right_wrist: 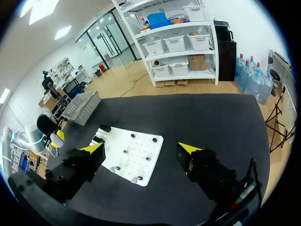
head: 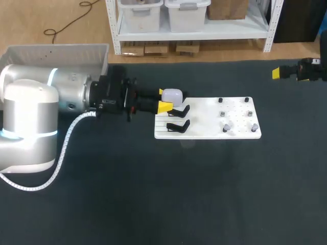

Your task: Pick up each earbud case from the left stands, insert the matching earbuds, close the lid, and place the case in the box.

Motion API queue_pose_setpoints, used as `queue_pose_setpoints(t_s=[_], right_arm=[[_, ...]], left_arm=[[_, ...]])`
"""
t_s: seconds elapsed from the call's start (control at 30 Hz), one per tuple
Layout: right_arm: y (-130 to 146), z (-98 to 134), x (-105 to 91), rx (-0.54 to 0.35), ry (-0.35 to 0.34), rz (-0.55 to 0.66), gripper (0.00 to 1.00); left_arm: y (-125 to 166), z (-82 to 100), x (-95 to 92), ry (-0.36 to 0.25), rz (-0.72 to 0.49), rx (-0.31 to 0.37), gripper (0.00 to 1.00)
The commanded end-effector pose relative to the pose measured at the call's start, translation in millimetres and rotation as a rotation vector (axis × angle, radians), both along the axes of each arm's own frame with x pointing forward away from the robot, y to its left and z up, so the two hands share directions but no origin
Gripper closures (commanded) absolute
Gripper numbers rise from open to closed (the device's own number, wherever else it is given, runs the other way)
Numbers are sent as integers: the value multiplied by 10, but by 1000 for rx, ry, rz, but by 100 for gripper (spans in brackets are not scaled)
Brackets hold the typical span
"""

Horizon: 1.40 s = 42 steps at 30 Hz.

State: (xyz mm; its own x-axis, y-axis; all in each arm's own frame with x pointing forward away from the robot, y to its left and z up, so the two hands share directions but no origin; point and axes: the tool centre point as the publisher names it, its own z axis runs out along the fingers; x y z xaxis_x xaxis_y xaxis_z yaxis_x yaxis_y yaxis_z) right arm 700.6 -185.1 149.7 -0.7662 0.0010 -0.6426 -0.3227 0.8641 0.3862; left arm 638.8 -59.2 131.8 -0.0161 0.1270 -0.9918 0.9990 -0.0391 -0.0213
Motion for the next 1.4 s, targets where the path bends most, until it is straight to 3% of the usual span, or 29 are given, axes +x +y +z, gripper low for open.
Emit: queue_pose_setpoints(t_s=[0.03, 0.13, 0.33, 0.67, 0.83, 1.03, 1.4], right_arm=[[-4, 1, -1, 0, 0, 1, 0], [62, 36, -55, -1, -12, 18, 0], [343, 127, -383, -21, -33, 90, 0], [871, 335, -897, -139, -44, 186, 0], [1091, 308, -1053, -203, -35, 208, 0], [1284, 201, -1172, -241, -10, 228, 0], [1668, 165, -1254, -228, -5, 256, 0]], left_arm=[[-18, -35, -92, -12, -28, -18, 100], [-48, -57, -164, -12, -55, -35, 100], [-74, -89, -212, -6, -69, -48, 100], [-69, -162, -211, -1, -91, -35, 100], [-99, -208, -194, -2, -97, -37, 100], [-124, -215, -179, -25, -97, -46, 100], [-91, -198, -138, -64, -83, -62, 100]])
